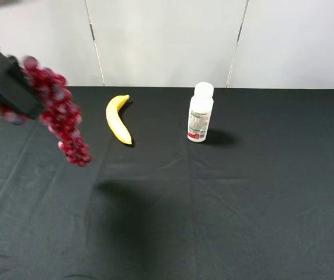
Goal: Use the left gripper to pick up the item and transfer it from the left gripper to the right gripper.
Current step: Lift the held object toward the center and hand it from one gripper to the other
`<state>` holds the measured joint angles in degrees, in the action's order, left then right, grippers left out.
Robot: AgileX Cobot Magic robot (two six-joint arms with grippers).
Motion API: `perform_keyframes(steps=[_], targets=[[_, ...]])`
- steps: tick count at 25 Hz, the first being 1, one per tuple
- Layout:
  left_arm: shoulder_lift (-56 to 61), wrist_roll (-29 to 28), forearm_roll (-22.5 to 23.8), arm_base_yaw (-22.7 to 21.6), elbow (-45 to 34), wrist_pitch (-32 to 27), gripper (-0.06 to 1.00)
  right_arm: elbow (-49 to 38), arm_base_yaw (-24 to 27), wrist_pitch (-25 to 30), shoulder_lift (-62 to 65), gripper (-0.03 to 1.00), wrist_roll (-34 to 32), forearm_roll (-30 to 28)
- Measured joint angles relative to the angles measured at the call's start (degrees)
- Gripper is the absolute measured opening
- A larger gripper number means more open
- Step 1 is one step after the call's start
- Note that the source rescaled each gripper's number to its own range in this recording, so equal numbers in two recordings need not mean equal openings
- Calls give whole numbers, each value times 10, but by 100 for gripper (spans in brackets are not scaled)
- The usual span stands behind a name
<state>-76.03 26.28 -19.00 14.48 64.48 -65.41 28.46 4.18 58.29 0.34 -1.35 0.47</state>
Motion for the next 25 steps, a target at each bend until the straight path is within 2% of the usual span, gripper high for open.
perform_keyframes(steps=[8,11,14,19,20,25], targets=[[-96,65,19,122,70,28,2,0,0,0,0,100,1,20],[-118,77,35,154,99,31,2,0,0,0,0,100,14,44],[-131,100,43,176,119,33,2,0,0,0,-24,100,48,92],[-135,131,43,197,128,52,2,5,0,-19,-130,100,139,175],[-135,132,43,198,128,54,2,7,0,-47,-170,100,197,223],[-135,137,43,201,128,57,2,7,0,-101,-257,100,370,368]])
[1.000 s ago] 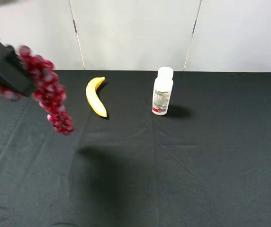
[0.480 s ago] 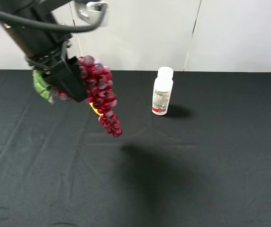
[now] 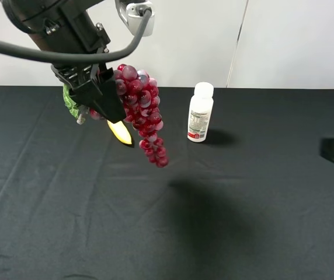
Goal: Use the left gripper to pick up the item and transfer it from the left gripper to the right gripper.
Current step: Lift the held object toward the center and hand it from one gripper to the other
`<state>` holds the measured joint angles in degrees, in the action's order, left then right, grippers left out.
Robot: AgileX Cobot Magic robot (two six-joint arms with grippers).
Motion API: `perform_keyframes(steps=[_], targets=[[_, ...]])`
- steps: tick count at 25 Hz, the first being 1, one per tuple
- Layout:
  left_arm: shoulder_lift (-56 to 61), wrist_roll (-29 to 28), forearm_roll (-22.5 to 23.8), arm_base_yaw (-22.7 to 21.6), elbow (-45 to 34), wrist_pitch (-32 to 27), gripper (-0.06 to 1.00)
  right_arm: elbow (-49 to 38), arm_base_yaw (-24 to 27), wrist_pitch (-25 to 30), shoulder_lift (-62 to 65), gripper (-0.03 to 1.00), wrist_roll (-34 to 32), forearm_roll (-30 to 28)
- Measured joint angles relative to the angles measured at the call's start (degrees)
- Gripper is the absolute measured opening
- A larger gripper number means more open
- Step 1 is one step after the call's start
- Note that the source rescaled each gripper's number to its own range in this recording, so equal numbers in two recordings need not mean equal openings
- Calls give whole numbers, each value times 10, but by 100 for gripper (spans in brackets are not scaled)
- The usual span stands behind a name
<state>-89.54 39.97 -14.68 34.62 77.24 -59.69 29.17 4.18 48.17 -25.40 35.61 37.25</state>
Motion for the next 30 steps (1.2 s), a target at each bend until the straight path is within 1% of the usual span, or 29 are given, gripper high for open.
perform_keyframes(steps=[2,5,8,11,16,20,24,27,30], targets=[[0,1,0,0,0,0,2,0,-13,-23,-27,100,61,56],[0,3,-1,0,3,0,2,0,-48,-55,-69,100,150,113],[0,7,-5,0,12,1,2,0,-94,-94,-116,100,219,147],[0,8,-6,0,21,4,2,0,-141,-150,-168,100,264,175],[0,9,-7,0,28,16,2,0,-223,-239,-242,100,333,242],[0,10,-25,0,28,30,2,7,-288,-295,-298,100,387,291],[0,10,-38,0,28,43,2,46,-343,-315,-352,100,418,308],[0,10,-39,0,28,48,2,78,-369,-319,-392,100,422,311],[0,10,-41,0,28,53,2,102,-383,-328,-430,100,423,313]])
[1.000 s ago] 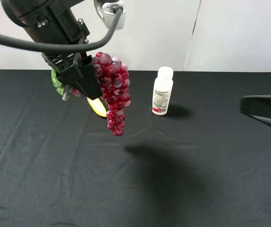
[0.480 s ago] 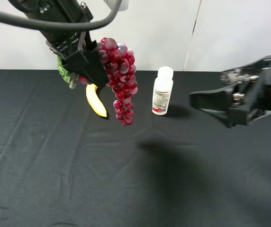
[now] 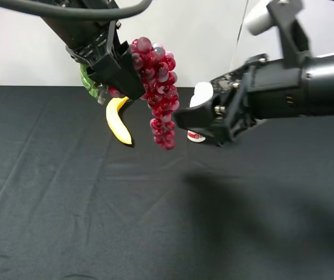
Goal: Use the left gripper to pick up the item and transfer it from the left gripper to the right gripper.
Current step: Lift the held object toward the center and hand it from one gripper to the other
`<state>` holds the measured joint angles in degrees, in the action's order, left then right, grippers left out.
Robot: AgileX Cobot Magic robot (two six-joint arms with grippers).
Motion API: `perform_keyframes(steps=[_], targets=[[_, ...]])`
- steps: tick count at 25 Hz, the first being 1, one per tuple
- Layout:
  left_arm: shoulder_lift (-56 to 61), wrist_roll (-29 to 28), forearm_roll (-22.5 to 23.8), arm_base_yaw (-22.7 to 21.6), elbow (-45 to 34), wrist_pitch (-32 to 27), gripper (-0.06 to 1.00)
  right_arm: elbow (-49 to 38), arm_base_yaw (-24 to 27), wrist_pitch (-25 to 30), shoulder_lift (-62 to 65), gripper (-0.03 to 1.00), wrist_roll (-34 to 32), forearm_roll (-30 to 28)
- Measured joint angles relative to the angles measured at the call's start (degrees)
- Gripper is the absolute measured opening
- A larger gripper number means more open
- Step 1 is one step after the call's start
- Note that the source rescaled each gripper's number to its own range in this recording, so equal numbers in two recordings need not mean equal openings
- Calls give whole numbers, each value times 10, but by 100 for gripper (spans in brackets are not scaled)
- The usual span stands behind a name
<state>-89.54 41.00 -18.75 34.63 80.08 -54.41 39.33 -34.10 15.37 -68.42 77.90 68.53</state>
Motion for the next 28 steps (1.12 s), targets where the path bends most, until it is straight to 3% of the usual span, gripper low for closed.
perform_keyframes(steps=[9,28], targets=[[0,0,-12,0,0,11,2,59,-3,0,-86,100,18,12],[0,24,-103,0,0,47,0,124,-3,14,-172,100,43,45]])
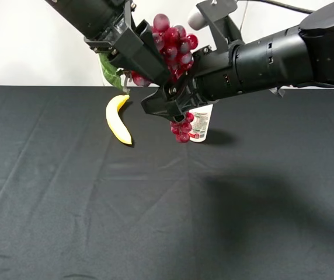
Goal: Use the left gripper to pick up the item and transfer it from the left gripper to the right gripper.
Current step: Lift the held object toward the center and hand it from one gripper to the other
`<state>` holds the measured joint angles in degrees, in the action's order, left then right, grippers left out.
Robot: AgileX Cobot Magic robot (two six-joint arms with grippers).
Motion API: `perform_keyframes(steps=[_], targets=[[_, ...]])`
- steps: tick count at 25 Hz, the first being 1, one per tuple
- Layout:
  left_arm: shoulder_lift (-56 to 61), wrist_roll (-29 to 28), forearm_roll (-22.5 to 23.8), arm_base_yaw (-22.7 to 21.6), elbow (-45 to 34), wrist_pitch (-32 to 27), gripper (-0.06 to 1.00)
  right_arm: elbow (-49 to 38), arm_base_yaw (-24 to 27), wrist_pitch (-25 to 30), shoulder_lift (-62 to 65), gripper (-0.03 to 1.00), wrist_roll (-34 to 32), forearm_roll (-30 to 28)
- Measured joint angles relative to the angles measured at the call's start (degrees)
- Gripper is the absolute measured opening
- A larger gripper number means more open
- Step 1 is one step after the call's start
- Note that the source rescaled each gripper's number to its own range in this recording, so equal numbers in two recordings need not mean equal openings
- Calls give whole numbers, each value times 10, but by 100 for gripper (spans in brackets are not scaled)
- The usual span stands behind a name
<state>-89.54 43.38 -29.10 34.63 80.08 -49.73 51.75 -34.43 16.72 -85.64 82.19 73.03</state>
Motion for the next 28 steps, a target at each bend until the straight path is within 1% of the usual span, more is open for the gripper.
perform_keyframes(steps=[2,3,4,5,6,7,9,20,21,22,23,24,25,26,28], targets=[[0,2,-6,0,0,3,0,0,0,0,-4,99,0,6],[0,2,-9,0,0,3,0,0,0,0,-4,91,0,9],[0,2,-11,0,0,3,0,0,0,-1,-4,75,0,11],[0,2,-12,0,0,3,0,1,0,-2,-4,56,0,11],[0,2,-12,0,0,4,0,1,0,-2,-4,29,0,13],[0,2,-14,0,0,4,0,1,0,-2,-4,5,-1,13],[0,3,-15,0,0,4,0,1,0,-1,-6,8,-1,15],[0,3,-14,0,0,4,0,1,0,2,-6,8,-1,17],[0,3,-13,0,0,4,2,1,0,2,-6,8,-1,17],[0,2,-12,0,0,4,16,1,0,2,-6,8,-1,17],[0,-3,-12,0,0,6,35,1,0,2,-6,8,-1,17],[0,-12,-12,0,0,10,59,1,0,3,-6,8,-1,17],[0,-21,-12,0,0,13,75,1,0,4,-6,8,-1,17],[0,-27,-12,0,0,14,84,1,0,4,-6,8,-1,17],[0,-30,-12,0,0,17,93,1,0,4,-6,8,-1,17]])
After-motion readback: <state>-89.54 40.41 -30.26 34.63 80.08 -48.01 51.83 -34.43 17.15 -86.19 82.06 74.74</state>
